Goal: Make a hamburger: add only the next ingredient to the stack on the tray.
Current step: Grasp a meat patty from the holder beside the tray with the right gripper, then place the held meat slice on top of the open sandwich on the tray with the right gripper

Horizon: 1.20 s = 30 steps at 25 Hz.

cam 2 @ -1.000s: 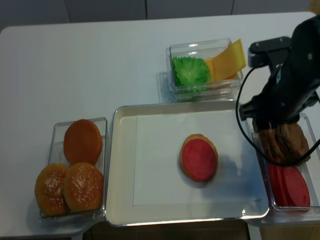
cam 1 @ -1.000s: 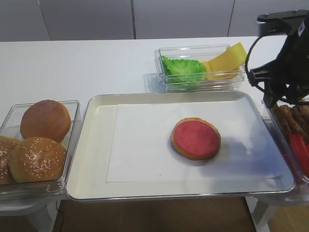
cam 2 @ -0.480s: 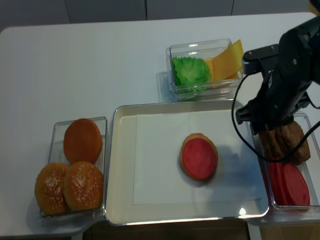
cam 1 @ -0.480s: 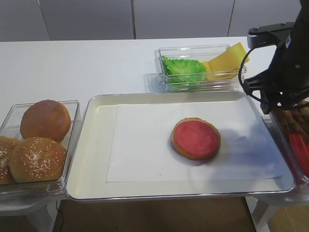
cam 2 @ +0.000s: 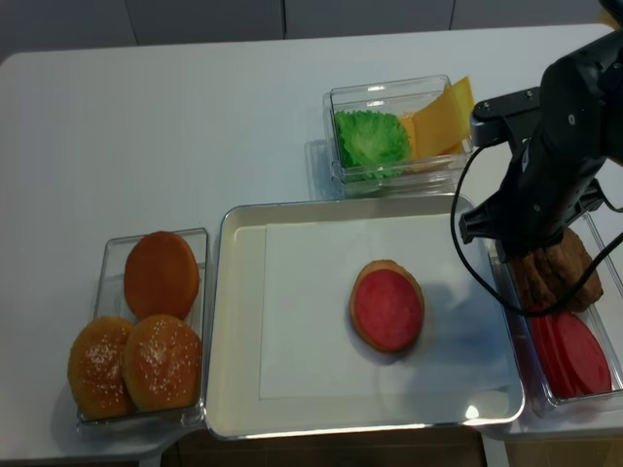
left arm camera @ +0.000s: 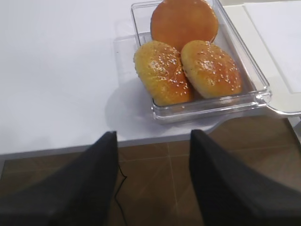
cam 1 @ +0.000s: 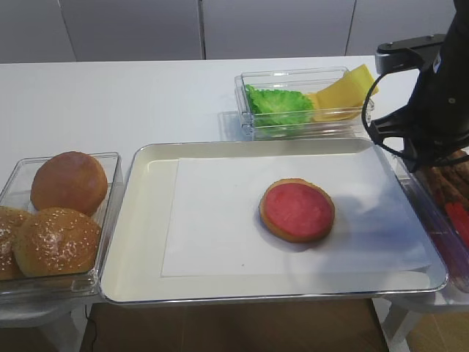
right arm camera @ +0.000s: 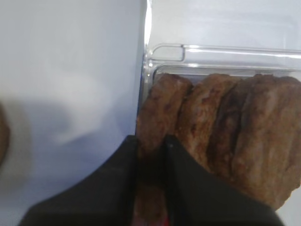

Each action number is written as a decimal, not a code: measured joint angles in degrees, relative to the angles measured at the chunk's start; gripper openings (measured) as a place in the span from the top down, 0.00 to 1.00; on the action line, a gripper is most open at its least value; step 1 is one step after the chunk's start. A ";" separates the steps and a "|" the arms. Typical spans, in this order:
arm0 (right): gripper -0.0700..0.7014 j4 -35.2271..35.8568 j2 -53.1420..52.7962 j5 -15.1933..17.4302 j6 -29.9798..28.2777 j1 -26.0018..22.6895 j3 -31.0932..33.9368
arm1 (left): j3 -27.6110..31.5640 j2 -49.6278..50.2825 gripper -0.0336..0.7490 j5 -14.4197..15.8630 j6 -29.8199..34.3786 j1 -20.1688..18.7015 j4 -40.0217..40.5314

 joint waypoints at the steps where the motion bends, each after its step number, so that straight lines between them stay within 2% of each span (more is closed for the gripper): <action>1: 0.75 0.00 0.00 0.11 0.00 0.00 0.00 | 0.00 0.00 0.48 0.00 0.00 0.00 0.00; 10: 0.76 0.38 -4.48 1.93 0.59 0.00 0.00 | 0.00 0.00 0.48 0.00 0.00 0.00 0.00; 24: 0.76 1.73 -17.64 4.22 0.93 0.38 0.00 | 0.00 0.00 0.48 0.00 0.00 0.00 0.00; 26: 0.76 1.84 -18.71 4.69 0.93 2.36 0.00 | 0.00 0.00 0.48 0.00 0.00 0.00 0.00; 30: 0.76 1.24 -18.98 4.31 3.15 9.34 0.00 | 0.00 0.00 0.48 0.00 0.00 0.00 0.00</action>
